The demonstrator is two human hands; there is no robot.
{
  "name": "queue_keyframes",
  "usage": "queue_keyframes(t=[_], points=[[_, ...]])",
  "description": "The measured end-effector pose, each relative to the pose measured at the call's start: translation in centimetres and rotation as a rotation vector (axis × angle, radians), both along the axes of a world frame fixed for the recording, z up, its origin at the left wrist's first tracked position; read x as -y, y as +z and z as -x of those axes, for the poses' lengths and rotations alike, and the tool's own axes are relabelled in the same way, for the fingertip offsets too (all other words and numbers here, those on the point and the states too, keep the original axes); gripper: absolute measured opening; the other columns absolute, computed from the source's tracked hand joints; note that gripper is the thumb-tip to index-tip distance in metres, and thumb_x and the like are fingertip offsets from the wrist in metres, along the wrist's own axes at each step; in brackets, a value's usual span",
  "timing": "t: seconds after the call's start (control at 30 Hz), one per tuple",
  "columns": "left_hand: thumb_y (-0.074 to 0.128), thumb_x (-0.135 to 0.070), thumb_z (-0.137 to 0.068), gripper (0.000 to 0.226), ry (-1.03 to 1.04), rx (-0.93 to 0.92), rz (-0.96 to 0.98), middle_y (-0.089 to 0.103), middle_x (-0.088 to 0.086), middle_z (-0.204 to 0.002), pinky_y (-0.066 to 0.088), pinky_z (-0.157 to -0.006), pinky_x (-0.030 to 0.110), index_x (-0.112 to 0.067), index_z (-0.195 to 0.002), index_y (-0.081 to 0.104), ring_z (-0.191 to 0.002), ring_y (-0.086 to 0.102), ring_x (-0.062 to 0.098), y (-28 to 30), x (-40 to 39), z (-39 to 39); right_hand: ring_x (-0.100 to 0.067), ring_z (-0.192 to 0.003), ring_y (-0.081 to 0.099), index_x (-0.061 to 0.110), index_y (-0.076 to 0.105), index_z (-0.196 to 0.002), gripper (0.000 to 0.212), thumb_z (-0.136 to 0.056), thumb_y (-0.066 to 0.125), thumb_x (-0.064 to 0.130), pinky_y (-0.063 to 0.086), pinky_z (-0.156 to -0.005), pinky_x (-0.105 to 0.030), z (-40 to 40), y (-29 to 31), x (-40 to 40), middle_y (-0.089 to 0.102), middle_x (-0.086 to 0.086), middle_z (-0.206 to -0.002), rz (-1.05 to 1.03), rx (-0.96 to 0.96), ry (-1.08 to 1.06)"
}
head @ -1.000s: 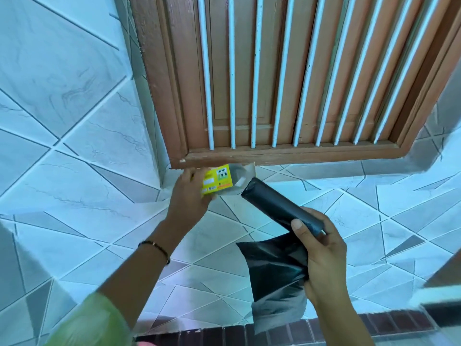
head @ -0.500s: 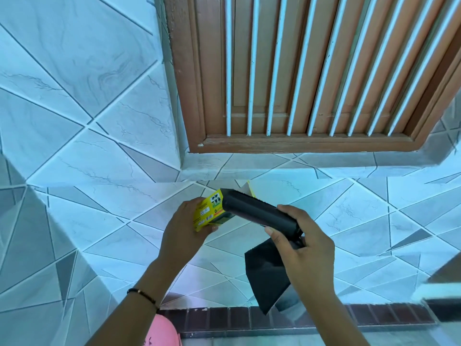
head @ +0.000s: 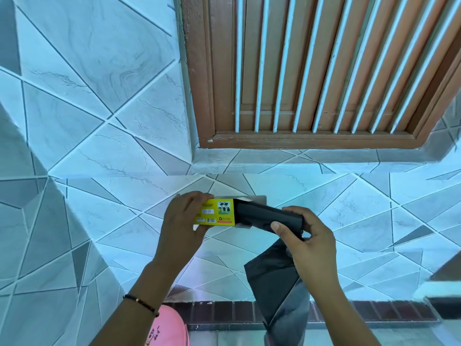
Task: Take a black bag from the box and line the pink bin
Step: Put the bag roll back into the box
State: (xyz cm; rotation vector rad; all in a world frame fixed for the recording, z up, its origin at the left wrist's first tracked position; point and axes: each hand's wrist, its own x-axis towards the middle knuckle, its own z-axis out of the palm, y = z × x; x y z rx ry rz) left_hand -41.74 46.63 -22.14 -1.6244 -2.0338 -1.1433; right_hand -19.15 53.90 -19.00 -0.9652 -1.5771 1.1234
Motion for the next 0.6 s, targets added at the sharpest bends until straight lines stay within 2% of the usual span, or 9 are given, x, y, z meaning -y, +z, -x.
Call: queue_keyframes(t=[0.1,0.17,0.27,0.33,0.4,0.5,0.6], points=[[0.079,-0.018,-0.066,0.057,-0.025,-0.021,0.021,0.061,0.003,-0.115,0.049,-0.093,0.045,-0.023,-0.118,0.055,-0.106,0.045,0.014,-0.2,0.4,-1.0,-0.016,-0.071,0.062,0.038,0.059,-0.089,0.026,-0.072,0.077,0.03,0.053,-0.066,-0.031,0.4,0.0,0.6,0.068,0.011,-0.078,-0.001,0.057,0.001],[0.081,-0.019,-0.065,0.059,-0.019,-0.001,0.033,0.062,0.002,-0.114,0.05,-0.092,0.044,-0.024,-0.117,0.055,-0.106,0.047,0.014,-0.6,0.6,-1.5,-0.016,-0.067,0.061,0.041,0.051,-0.094,0.036,-0.071,0.077,0.035,0.052,-0.065,-0.03,0.7,0.2,0.9,0.068,0.013,-0.084,0.024,0.112,0.027],[0.081,-0.021,-0.063,0.059,-0.017,0.152,0.034,0.06,-0.002,-0.112,0.052,-0.086,0.039,-0.027,-0.116,0.055,-0.102,0.056,0.019,-1.4,1.2,-2.0,-0.011,-0.064,0.061,0.042,0.045,-0.1,0.042,-0.072,0.076,0.037,0.051,-0.065,-0.026,0.5,0.7,1.2,0.065,0.02,-0.089,0.037,0.147,0.055],[0.082,-0.019,-0.063,0.058,-0.026,0.28,0.027,0.057,-0.009,-0.109,0.053,-0.084,0.033,-0.03,-0.113,0.054,-0.099,0.058,0.017,-1.8,1.5,-2.4,-0.005,-0.071,0.061,0.039,0.048,-0.098,0.036,-0.074,0.075,0.035,0.05,-0.067,-0.022,0.3,0.7,1.2,0.066,0.02,-0.089,-0.005,0.126,0.037],[0.083,-0.017,-0.063,0.059,-0.044,0.356,0.02,0.054,-0.018,-0.104,0.051,-0.082,0.021,-0.036,-0.11,0.052,-0.097,0.057,0.011,-1.6,1.7,-3.0,0.003,-0.079,0.059,0.036,0.054,-0.092,0.025,-0.077,0.073,0.029,0.045,-0.064,-0.011,0.2,0.5,1.3,0.066,0.021,-0.087,-0.079,0.107,0.012],[0.082,-0.016,-0.064,0.06,-0.074,0.398,0.011,0.053,-0.023,-0.103,0.044,-0.079,0.006,-0.04,-0.108,0.05,-0.094,0.055,0.001,-0.8,1.7,-3.4,-0.002,-0.072,0.059,0.033,0.064,-0.08,0.014,-0.082,0.069,0.02,0.041,-0.062,-0.012,0.0,0.2,1.3,0.066,0.019,-0.087,-0.183,0.095,0.028],[0.081,-0.018,-0.063,0.058,-0.086,0.329,0.034,0.054,-0.017,-0.106,0.046,-0.084,0.015,-0.03,-0.114,0.055,-0.097,0.055,0.008,-0.2,1.4,-3.4,-0.005,-0.084,0.06,0.029,0.066,-0.078,0.018,-0.082,0.067,0.011,0.045,-0.066,-0.014,-0.2,0.1,1.4,0.065,0.015,-0.09,-0.28,0.124,0.044]])
